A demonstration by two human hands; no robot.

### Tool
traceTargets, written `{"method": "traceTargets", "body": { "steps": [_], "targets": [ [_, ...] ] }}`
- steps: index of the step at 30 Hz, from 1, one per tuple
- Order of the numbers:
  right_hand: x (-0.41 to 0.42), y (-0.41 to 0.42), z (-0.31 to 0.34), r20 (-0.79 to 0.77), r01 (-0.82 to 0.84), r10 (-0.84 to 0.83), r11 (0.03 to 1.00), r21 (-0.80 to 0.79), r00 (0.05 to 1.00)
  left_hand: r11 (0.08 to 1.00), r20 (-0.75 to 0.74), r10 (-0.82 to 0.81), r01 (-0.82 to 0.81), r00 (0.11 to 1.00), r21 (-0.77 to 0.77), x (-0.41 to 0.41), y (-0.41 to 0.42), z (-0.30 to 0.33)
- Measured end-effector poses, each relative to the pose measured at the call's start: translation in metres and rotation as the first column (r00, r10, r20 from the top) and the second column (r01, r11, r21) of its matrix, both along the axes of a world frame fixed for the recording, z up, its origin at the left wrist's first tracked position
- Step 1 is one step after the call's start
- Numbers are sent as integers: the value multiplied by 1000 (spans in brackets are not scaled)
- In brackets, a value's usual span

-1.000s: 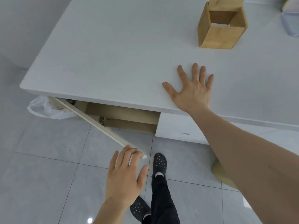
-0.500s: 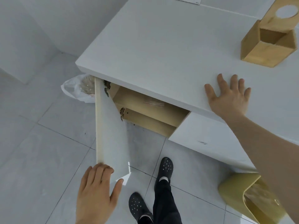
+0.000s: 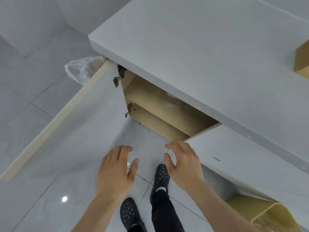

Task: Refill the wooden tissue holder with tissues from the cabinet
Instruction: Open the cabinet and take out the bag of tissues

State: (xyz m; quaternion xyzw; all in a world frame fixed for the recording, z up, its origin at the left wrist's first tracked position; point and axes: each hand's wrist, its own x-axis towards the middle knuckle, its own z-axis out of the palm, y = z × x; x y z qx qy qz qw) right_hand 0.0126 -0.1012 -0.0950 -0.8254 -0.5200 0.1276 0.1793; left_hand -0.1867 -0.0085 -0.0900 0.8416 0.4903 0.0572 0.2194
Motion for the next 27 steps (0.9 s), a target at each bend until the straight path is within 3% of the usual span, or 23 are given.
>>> {"method": "traceTargets", "body": {
  "steps": [3, 7, 17, 21, 27],
  "targets": [
    [18, 19, -38, -13, 58, -60, 993, -106, 998, 1000, 21, -1, 1, 1000, -30, 23, 18, -43],
    [49, 48, -92, 38, 152, -148, 983, -105, 988, 999, 58, -21, 23, 998, -37, 58, 46, -111],
    [116, 114, -194, 162, 296, -306, 952, 81, 938, 985, 189, -150, 130, 971, 111, 167, 138, -206],
    [138, 140, -213, 210, 243, -251, 968, 66, 945, 942, 103, -300, 277, 948, 190, 218, 167, -218],
    [150, 142, -228, 216, 102, -83, 992, -80, 973, 874, -69, -482, 485, 874, 39, 238, 185, -233]
  ]
}}
